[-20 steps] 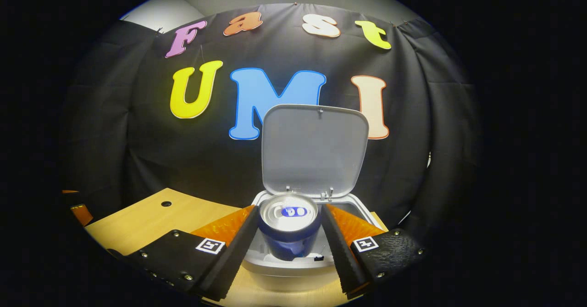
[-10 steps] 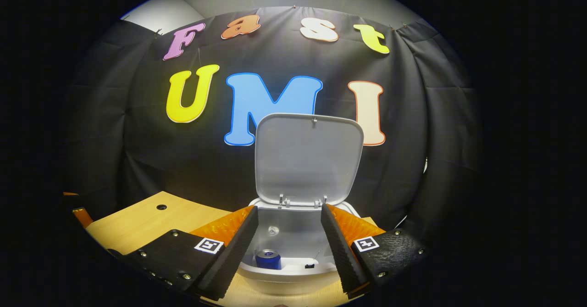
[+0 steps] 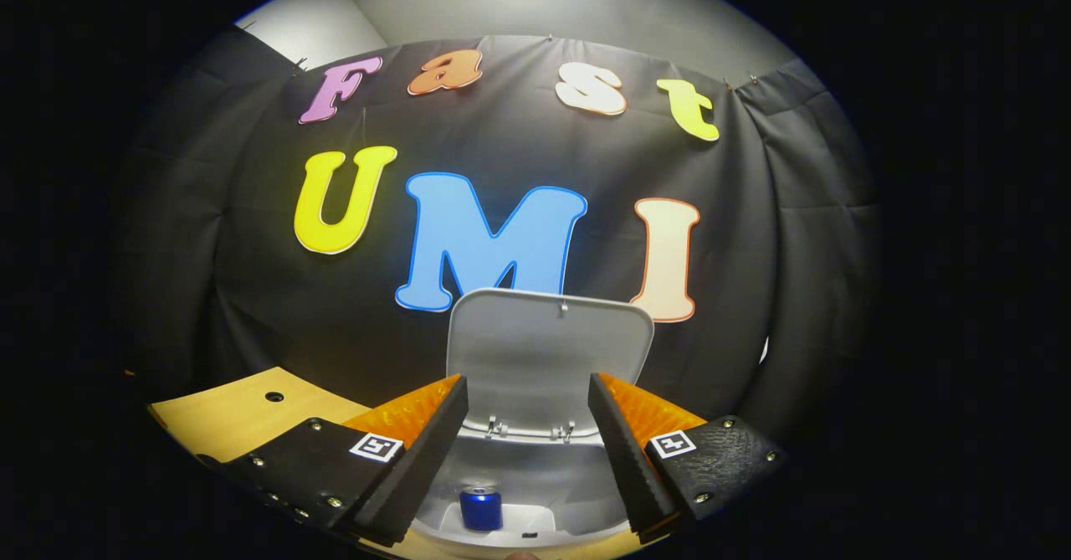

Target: Press the lid of the desktop garbage bin to open it, pick up the crumpled paper on the desktop and throw it into the bin, then pick up the pop can on the desktop and drop it into the bin, and finally close the garbage bin lid.

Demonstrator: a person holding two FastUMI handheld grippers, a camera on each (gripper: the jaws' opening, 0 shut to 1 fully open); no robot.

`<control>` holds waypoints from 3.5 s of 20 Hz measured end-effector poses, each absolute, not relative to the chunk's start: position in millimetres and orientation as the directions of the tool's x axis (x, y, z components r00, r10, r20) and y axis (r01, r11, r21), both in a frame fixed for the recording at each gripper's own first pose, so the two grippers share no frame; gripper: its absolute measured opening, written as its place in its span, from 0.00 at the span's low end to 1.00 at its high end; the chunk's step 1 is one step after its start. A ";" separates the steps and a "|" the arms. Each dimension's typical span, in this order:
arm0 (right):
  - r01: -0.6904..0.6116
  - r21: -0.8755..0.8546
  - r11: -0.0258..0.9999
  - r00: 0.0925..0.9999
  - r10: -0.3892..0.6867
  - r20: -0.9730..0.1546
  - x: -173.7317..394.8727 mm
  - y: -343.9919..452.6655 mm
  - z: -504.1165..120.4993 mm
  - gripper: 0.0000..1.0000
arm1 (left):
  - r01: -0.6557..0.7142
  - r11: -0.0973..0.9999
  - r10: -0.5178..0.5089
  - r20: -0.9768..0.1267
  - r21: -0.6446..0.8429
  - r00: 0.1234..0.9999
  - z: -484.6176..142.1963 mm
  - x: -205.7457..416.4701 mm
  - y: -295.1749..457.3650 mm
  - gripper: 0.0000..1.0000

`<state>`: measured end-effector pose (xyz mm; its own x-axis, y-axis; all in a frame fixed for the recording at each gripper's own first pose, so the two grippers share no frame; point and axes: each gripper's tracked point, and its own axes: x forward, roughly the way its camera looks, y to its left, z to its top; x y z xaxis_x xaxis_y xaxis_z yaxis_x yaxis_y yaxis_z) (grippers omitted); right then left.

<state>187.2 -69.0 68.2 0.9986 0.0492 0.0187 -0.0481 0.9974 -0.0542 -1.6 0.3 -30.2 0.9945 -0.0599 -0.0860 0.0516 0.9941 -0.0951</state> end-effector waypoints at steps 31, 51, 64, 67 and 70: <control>-0.022 0.045 0.999 1.000 0.023 -0.009 284.2 -88.5 121.6 0.92 | -0.061 0.992 0.058 -0.038 -0.114 0.998 -8.6 -9.7 50.9 0.96; -0.055 0.100 0.993 0.961 0.080 -0.263 178.6 -84.4 10.9 0.93 | 0.060 0.994 -0.063 -0.038 -0.091 0.997 -19.5 -13.1 -9.4 0.96; -0.009 0.095 0.995 0.941 0.040 -0.337 151.0 -81.3 -44.4 0.97 | 0.095 0.990 -0.102 -0.054 -0.106 0.993 -30.8 -5.4 -23.3 0.96; -0.016 0.083 0.996 0.933 0.044 -0.356 147.4 -79.1 -54.2 0.97 | 0.113 0.987 -0.120 -0.053 -0.110 0.991 -30.4 1.1 -29.0 0.96; -0.018 0.091 0.996 0.936 0.049 -0.350 144.7 -79.1 -55.0 0.97 | 0.127 0.986 -0.133 -0.054 -0.107 0.990 -33.1 5.5 -31.2 0.96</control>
